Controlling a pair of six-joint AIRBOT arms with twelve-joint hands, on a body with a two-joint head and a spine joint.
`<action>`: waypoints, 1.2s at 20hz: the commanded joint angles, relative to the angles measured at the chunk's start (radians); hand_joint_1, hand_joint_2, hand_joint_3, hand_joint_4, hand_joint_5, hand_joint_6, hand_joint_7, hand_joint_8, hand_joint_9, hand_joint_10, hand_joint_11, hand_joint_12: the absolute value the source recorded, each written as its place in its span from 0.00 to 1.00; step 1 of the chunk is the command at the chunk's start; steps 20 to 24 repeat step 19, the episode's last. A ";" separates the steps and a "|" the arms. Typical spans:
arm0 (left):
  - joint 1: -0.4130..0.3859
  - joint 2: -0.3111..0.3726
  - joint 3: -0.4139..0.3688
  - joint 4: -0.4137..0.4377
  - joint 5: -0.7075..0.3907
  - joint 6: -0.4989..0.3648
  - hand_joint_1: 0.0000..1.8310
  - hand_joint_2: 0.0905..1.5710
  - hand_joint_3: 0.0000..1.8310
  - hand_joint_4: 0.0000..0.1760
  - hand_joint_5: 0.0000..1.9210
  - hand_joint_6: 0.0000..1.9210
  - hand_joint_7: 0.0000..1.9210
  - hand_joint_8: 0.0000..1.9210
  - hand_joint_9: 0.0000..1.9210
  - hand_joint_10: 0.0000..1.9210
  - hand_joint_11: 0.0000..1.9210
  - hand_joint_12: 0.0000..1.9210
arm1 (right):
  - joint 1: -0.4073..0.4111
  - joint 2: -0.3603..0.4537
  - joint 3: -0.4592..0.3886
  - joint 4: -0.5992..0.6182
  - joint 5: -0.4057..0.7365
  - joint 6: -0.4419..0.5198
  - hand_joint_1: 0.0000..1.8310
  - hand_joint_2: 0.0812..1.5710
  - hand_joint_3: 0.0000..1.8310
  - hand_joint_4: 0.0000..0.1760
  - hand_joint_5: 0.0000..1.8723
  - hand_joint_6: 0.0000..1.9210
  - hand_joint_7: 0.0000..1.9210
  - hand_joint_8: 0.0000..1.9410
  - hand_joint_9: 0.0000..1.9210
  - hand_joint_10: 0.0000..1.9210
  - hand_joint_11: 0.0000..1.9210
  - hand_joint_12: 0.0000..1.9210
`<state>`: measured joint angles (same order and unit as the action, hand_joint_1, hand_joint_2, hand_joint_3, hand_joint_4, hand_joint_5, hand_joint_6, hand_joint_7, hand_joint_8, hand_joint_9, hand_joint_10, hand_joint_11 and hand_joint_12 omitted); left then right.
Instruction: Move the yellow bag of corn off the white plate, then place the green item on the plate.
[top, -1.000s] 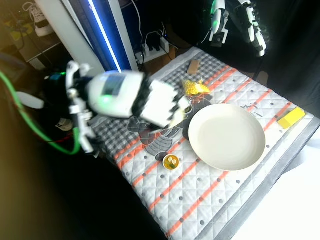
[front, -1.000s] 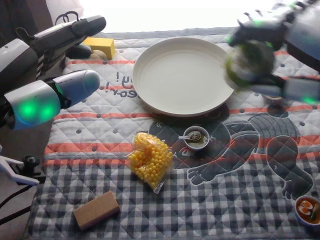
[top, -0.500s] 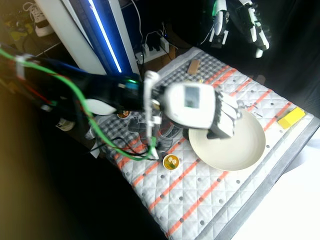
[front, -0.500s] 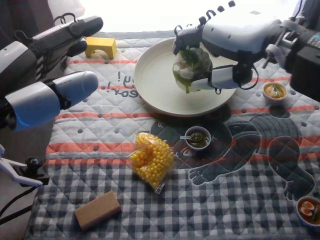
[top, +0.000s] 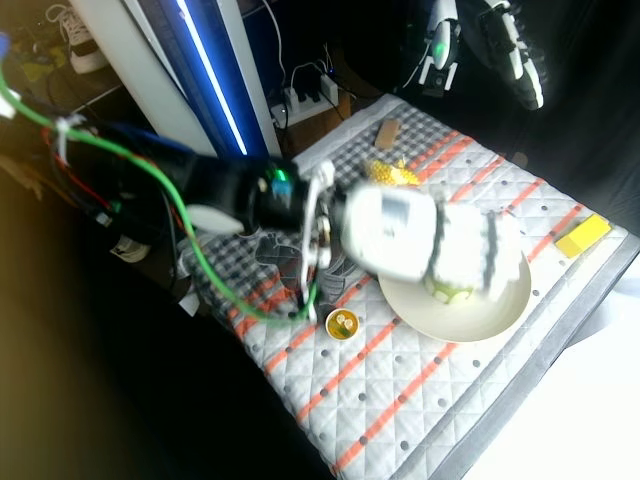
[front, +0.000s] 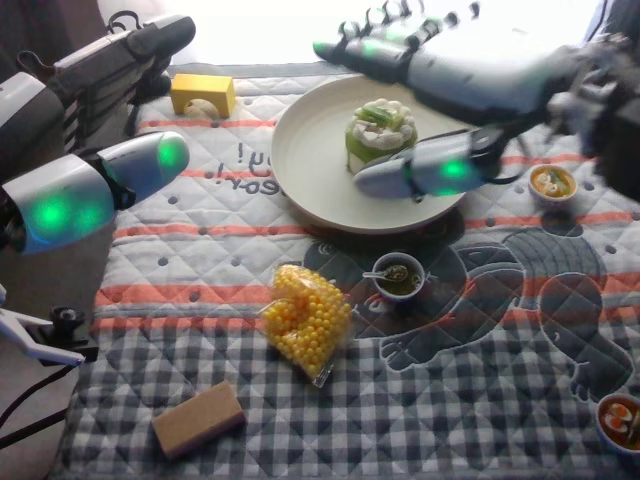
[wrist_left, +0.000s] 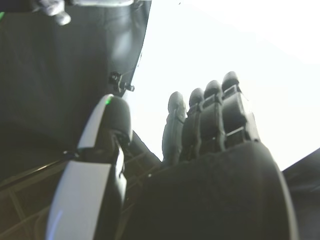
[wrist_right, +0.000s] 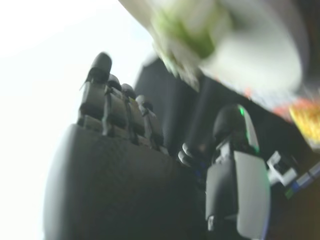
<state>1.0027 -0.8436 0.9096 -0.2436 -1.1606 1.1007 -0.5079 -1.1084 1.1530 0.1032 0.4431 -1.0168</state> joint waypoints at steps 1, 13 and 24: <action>-0.007 0.009 -0.003 0.004 -0.137 -0.011 0.43 0.83 0.00 0.00 0.11 0.01 0.06 0.00 0.04 0.01 0.00 0.20 | 0.017 0.036 -0.019 0.003 0.195 0.001 0.23 0.69 0.00 0.15 0.00 0.00 0.00 0.00 0.00 0.00 0.02 0.01; 0.005 0.025 -0.019 -0.030 -0.229 -0.019 0.40 0.73 0.00 0.14 0.00 0.00 0.00 0.00 0.00 0.00 0.00 0.00 | -0.363 0.388 -0.334 0.067 0.724 0.001 0.20 0.69 0.00 0.97 0.00 0.00 0.00 0.00 0.00 0.00 0.00 0.00; 0.035 0.030 -0.029 -0.063 -0.305 -0.022 0.30 0.72 0.00 0.55 0.00 0.00 0.00 0.00 0.00 0.00 0.00 0.00 | -0.545 0.408 -0.370 0.207 0.924 0.001 0.23 0.70 0.01 0.64 0.00 0.00 0.00 0.00 0.00 0.00 0.00 0.00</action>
